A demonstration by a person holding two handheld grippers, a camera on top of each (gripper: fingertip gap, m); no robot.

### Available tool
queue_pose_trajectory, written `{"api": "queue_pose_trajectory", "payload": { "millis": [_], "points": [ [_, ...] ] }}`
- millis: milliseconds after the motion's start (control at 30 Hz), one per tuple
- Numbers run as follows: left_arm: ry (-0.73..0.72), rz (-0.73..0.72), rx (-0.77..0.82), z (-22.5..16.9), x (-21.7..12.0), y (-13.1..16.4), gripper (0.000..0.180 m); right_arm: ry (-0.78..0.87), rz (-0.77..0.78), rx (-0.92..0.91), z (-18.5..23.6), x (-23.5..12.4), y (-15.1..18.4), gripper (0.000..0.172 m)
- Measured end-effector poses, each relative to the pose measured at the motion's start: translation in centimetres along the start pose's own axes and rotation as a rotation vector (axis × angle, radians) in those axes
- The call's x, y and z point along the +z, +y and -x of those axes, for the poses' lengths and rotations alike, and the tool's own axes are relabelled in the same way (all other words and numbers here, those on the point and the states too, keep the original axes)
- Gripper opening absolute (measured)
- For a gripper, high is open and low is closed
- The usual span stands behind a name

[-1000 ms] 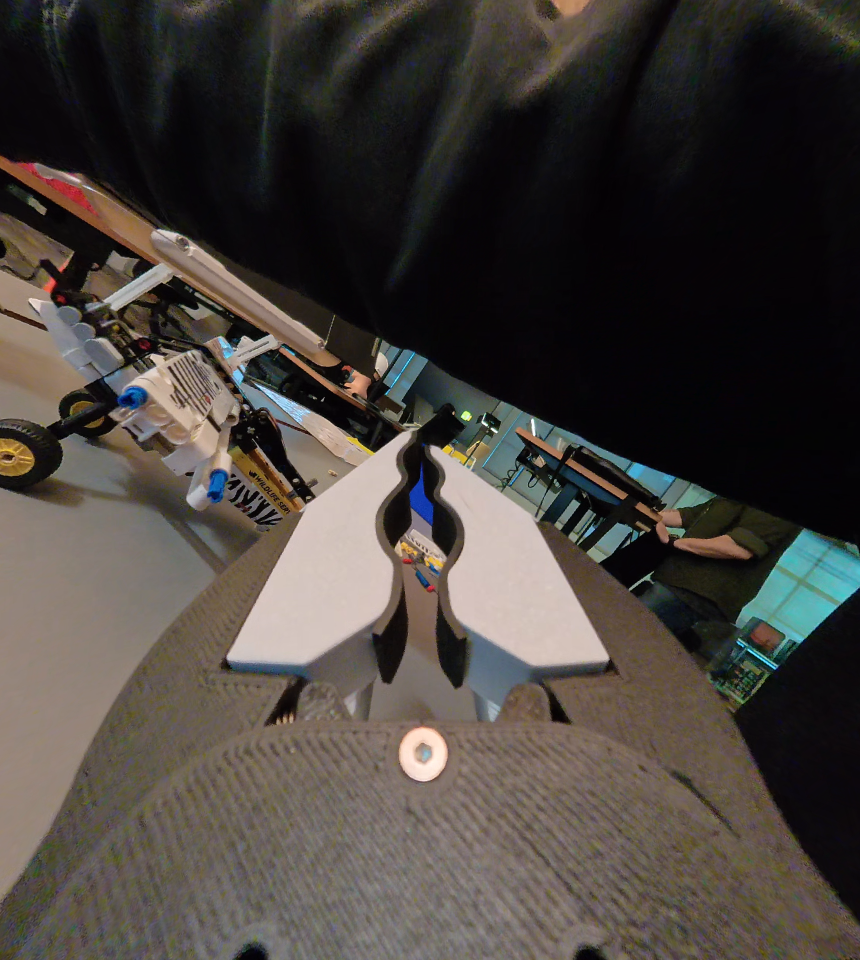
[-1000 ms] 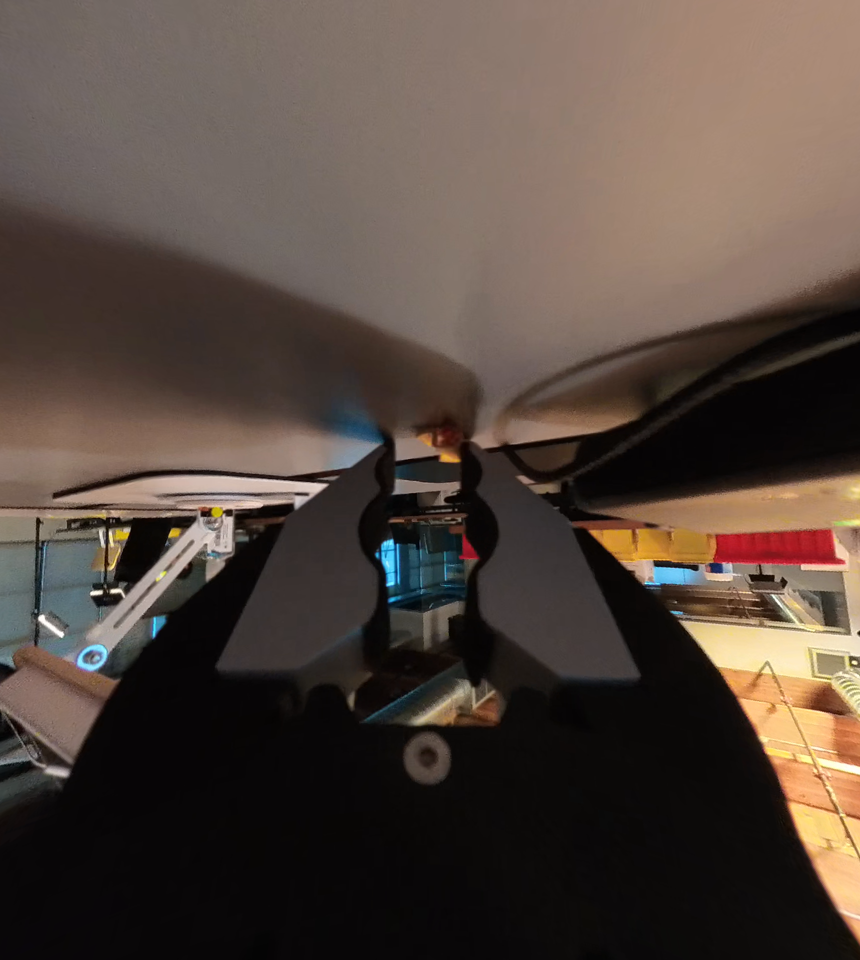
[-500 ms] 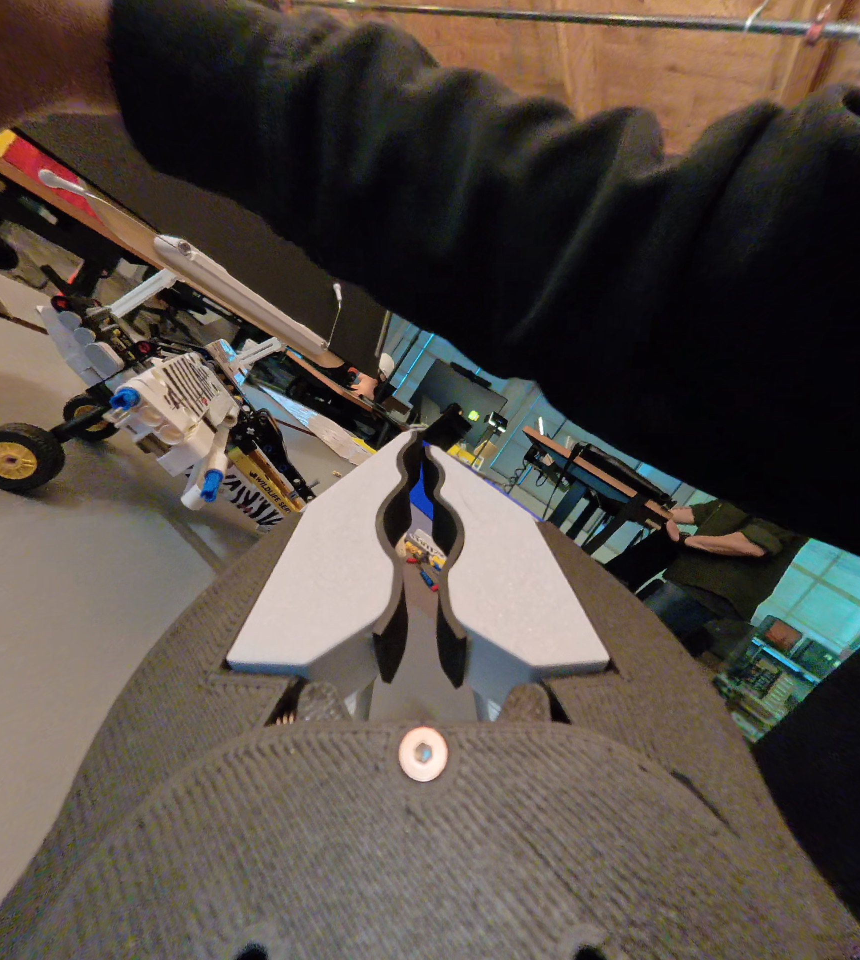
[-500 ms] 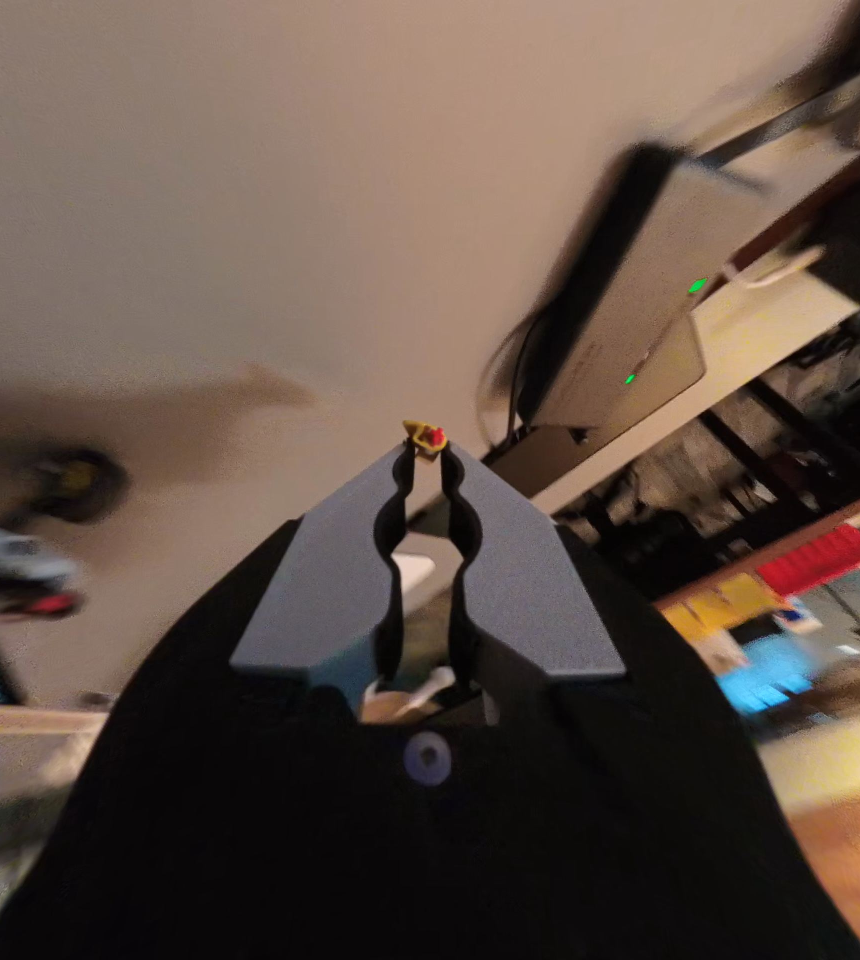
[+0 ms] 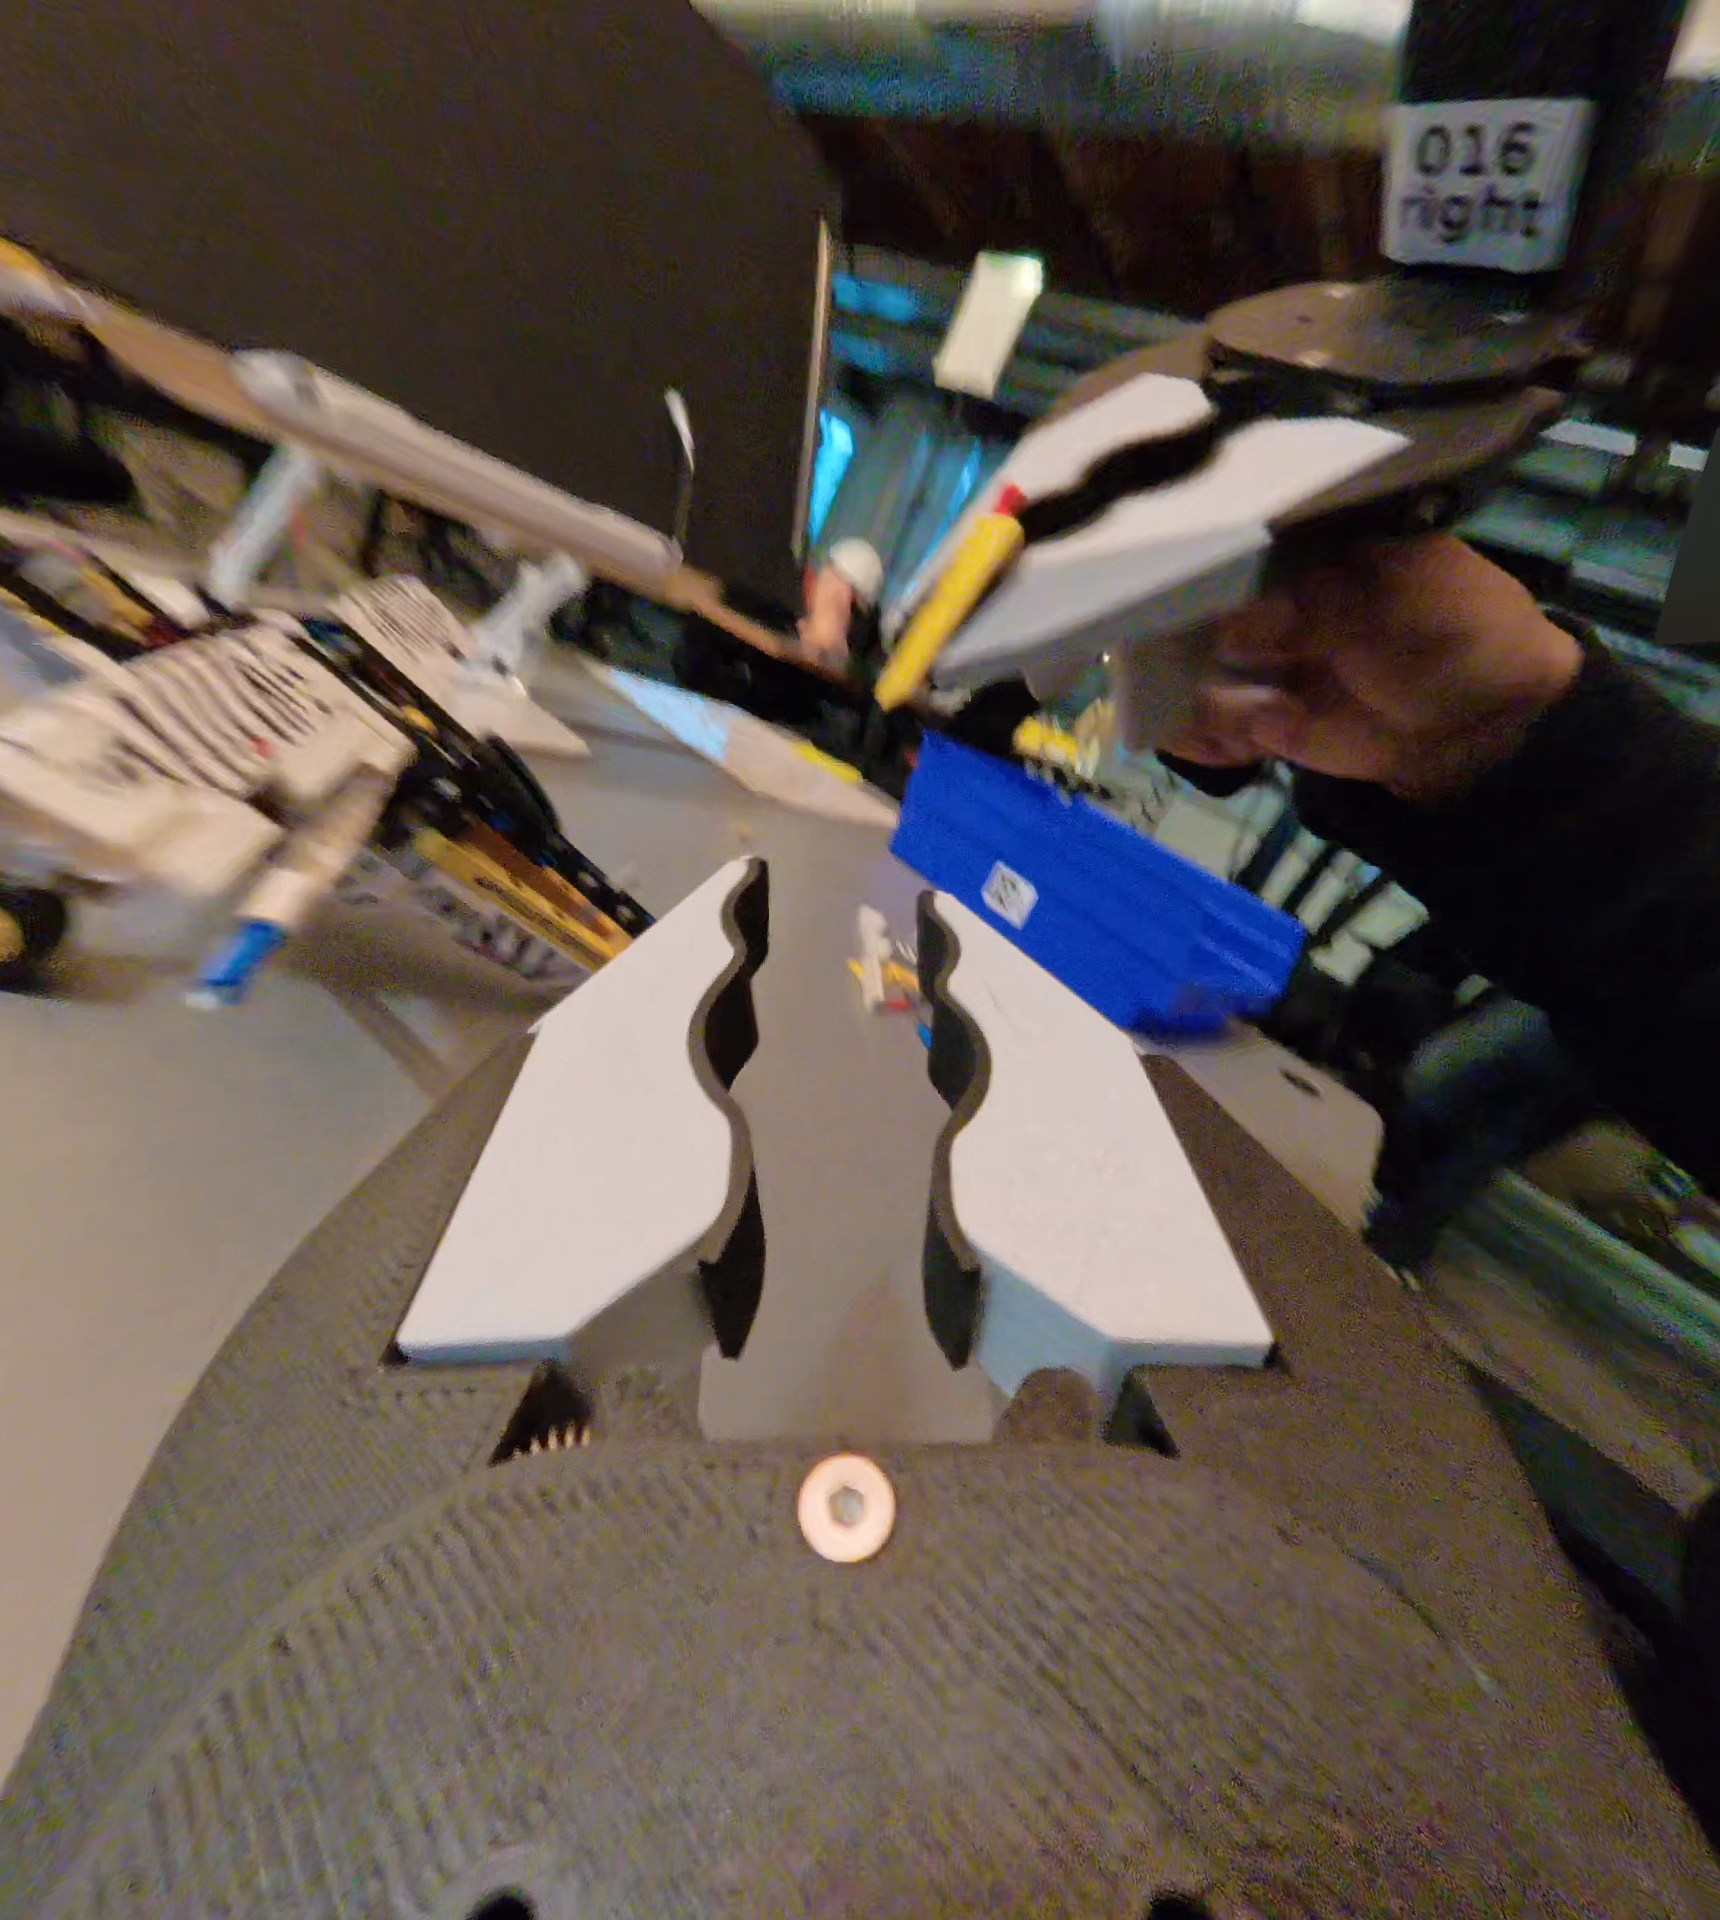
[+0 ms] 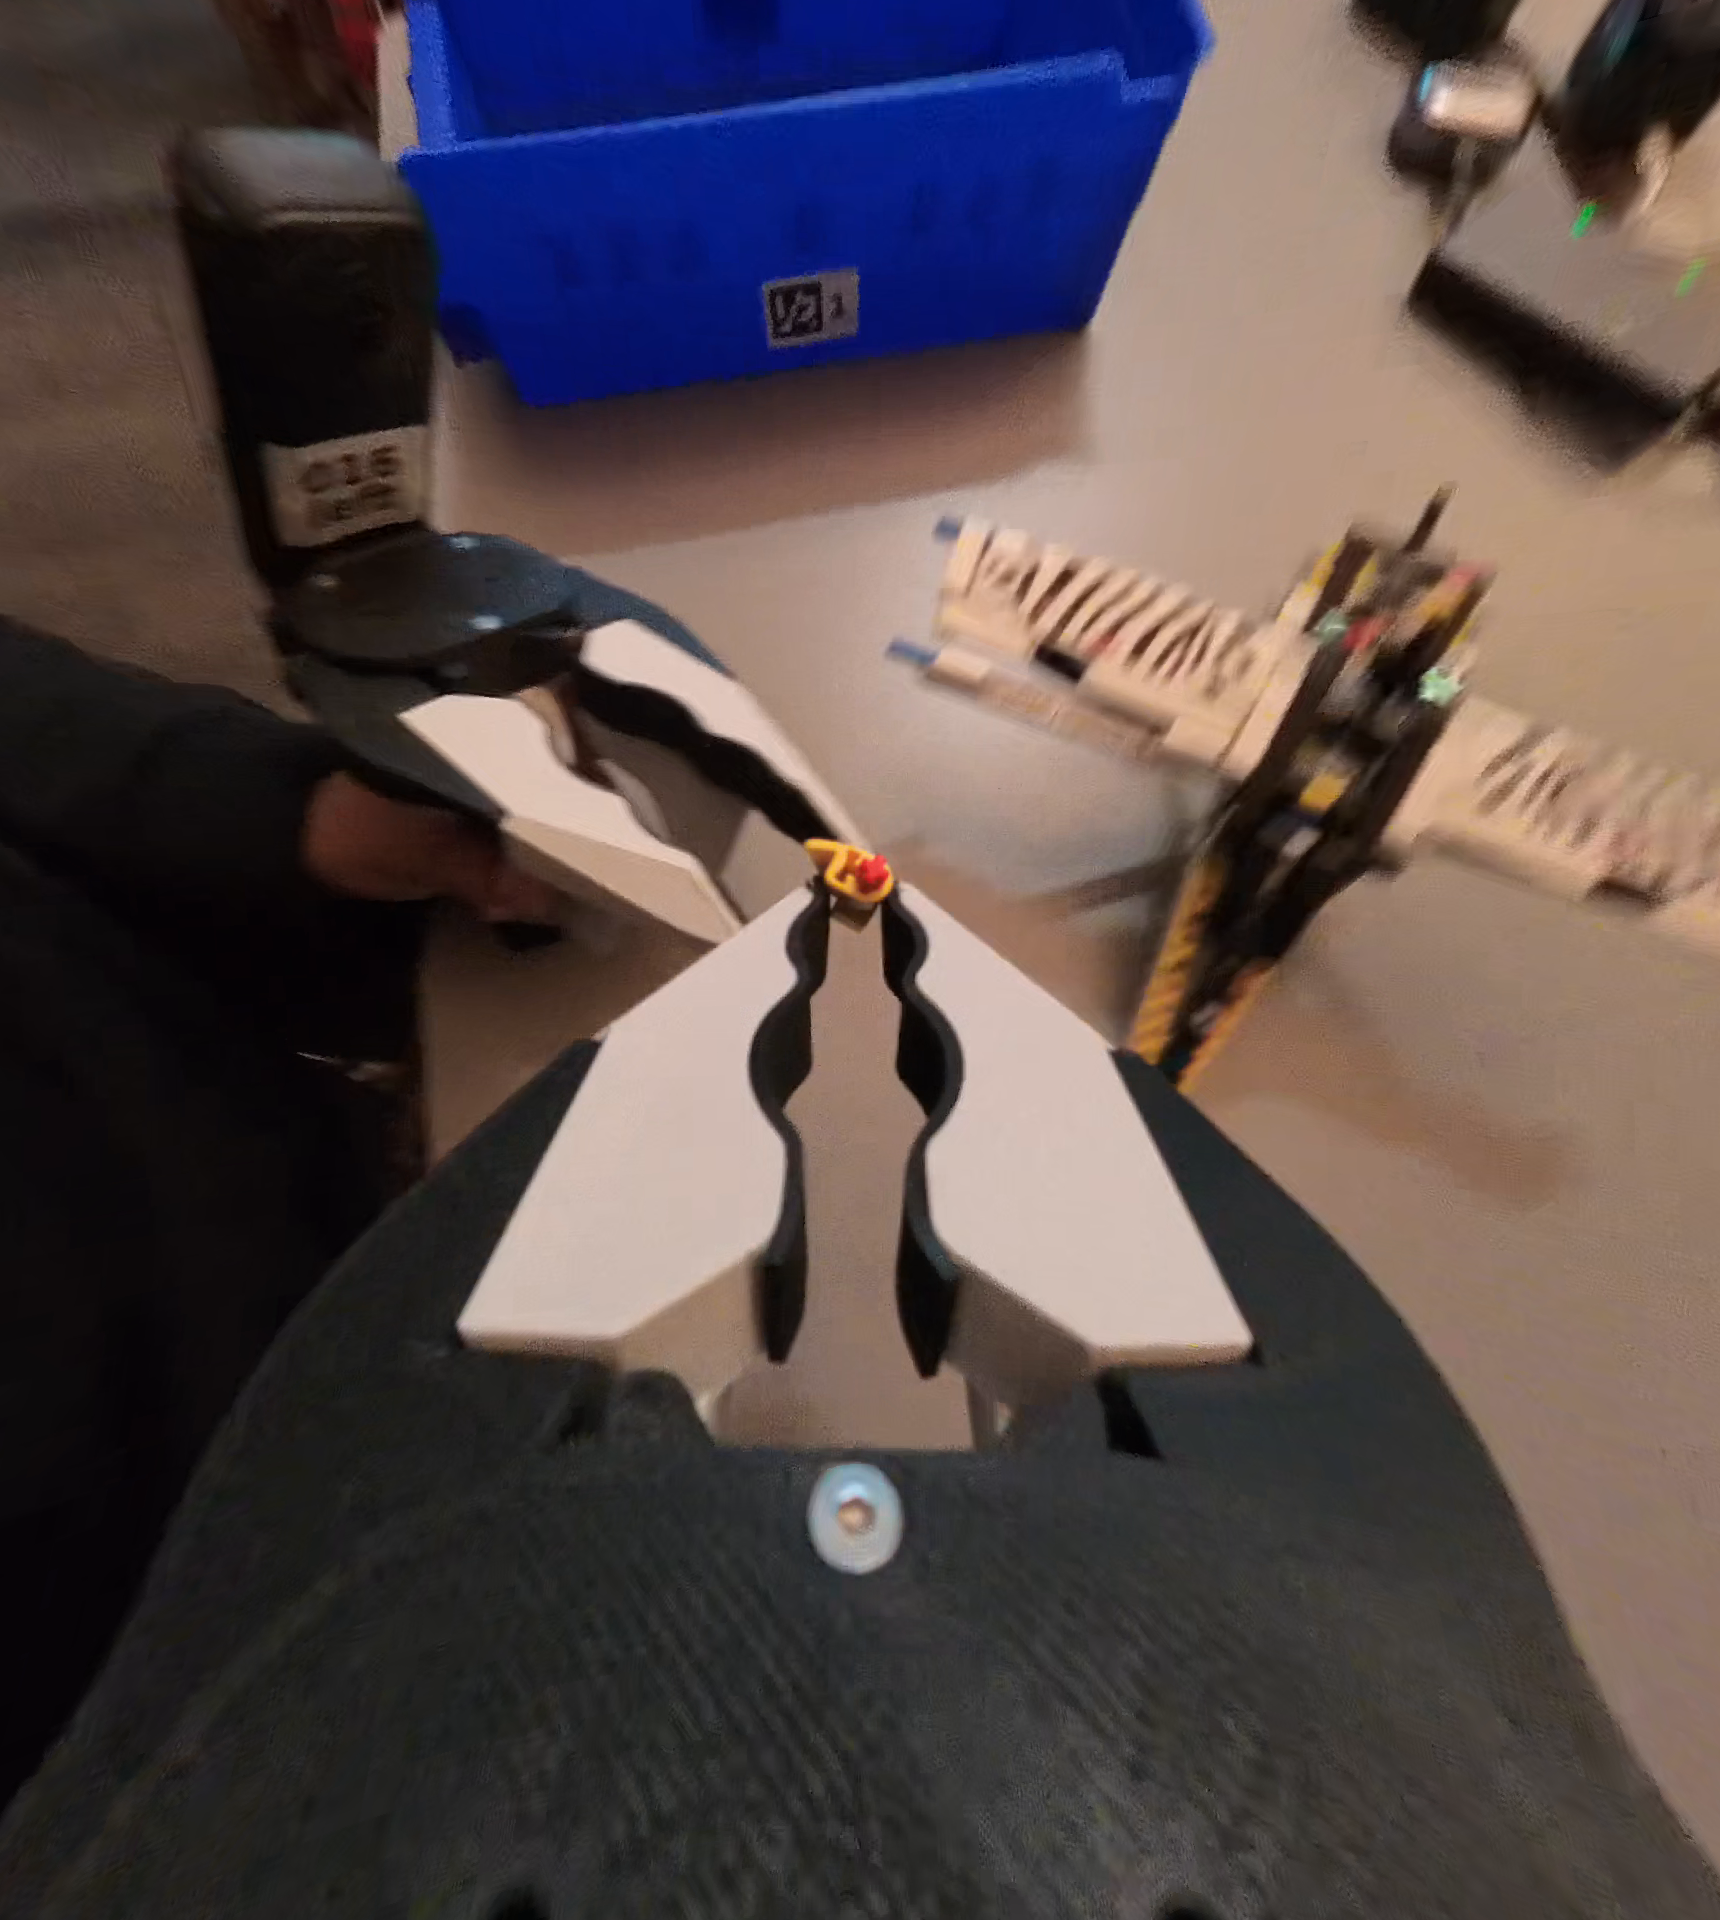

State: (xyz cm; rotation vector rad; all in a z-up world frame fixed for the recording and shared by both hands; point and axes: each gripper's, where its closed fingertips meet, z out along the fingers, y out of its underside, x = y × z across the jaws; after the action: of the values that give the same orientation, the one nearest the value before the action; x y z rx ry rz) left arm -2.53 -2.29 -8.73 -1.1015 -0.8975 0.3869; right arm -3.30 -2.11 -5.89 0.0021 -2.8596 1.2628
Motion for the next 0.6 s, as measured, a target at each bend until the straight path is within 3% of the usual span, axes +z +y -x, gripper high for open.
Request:
{"api": "queue_pose_trajectory", "payload": {
  "millis": [100, 167, 333, 433, 533, 600],
  "points": [
    [0.115, 0.180, 0.003, -2.8, 1.8, 3.1, 0.035, -0.089, -0.115, 0.229, 2.4, -0.2, 4.2, 0.008],
    [0.128, 0.208, 0.048, -3.9, 2.3, 3.8, 0.036, -0.159, -0.209, 0.350, 3.2, -0.4, 5.8, 0.008],
    [0.218, 0.228, 0.230, -7.2, 2.4, 4.9, 0.010, -0.363, -0.381, 0.577, 4.4, -1.9, 7.2, 0.008],
    [0.252, 0.253, 0.314, -8.3, 2.5, 5.6, 0.005, -0.461, -0.415, 0.641, 5.0, -2.6, 7.9, 0.007],
    [0.308, 0.265, 0.234, -9.1, 2.6, 5.9, 0.003, -0.497, -0.464, 0.640, 5.3, -3.3, 8.1, 0.011],
    [0.319, 0.223, 0.114, -8.8, 2.5, 5.3, 0.003, -0.517, -0.529, 0.635, 5.2, -4.2, 7.9, 0.023]
  ]
}}
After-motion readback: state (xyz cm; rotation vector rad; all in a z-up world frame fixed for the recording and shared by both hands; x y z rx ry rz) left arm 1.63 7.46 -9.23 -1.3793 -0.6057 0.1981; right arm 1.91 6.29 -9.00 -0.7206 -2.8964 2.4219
